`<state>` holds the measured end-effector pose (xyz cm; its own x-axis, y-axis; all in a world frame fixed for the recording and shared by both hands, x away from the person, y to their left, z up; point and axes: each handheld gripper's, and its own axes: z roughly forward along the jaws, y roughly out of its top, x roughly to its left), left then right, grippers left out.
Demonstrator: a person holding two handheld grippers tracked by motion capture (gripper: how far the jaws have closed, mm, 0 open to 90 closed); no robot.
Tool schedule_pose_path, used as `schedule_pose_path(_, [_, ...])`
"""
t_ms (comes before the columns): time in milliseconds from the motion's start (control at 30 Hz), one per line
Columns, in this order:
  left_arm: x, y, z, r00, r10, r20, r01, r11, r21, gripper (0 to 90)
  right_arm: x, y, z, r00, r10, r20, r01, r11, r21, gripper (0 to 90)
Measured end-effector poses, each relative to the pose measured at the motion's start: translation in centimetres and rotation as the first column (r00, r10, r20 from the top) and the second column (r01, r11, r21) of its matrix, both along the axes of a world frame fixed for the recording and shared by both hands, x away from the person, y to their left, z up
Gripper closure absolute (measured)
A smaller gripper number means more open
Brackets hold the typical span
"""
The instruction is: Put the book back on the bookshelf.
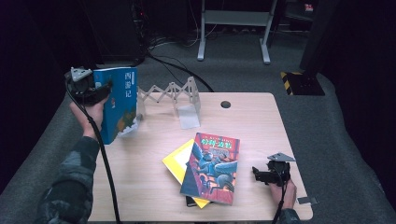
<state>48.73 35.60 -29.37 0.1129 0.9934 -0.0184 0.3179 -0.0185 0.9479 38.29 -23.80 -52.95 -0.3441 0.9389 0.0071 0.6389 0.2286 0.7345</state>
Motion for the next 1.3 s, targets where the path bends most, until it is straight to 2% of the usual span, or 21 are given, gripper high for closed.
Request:
schedule_pose_path(267, [2.0,0.1,-2.7,0.9975,0.06,0.038,-0.06,0.9982,-0.011,61.6,0.0,0.0,0.0,1.0,0.001,0.001,-0.001,1.0,0.003,7.4])
schedule_pose_path(500, [2.1,-0.2,-4.5,0.9965,0.068,0.049,-0.068,0.9977,0.003,61.5,0.0,0.0,0.0,1.0,0.002,0.002,-0.002,1.0,0.003,7.8])
schedule_pose_path(567, [2.0,-0.2,-5.0,0.9973,0.064,0.036,-0.064,0.9979,-0.001,61.5,0.0,0.0,0.0,1.0,0.003,0.004,-0.003,1.0,0.002,8.0])
schedule_pose_path(633, [1.5,-0.3,-5.1,0.9973,0.057,0.047,-0.057,0.9983,0.007,61.5,0.0,0.0,0.0,1.0,0.0,0.003,0.0,1.0,0.0,8.0])
schedule_pose_path(733, [1.1,-0.2,-5.1,0.9979,0.052,0.04,-0.052,0.9987,0.002,61.4,0.0,0.0,0.0,1.0,0.0,0.004,0.0,1.0,0.0,8.0])
schedule_pose_path(867, [0.3,-0.1,-5.1,0.9989,0.042,0.024,-0.042,0.999,0.016,61.3,0.0,0.0,0.0,1.0,0.0,0.004,0.0,1.0,0.0,8.1])
schedule_pose_path(1033, [-1.6,0.2,-4.9,0.9999,0.005,-0.016,-0.005,0.9997,0.026,61.1,0.0,0.0,0.0,1.0,-0.001,0.005,0.001,1.0,0.001,8.1])
schedule_pose_path(1300, [-4.4,1.4,-5.1,0.9977,-0.004,-0.068,0.005,0.9999,0.011,60.8,-0.1,0.0,0.0,1.0,-0.003,0.0,0.003,1.0,0.003,8.3])
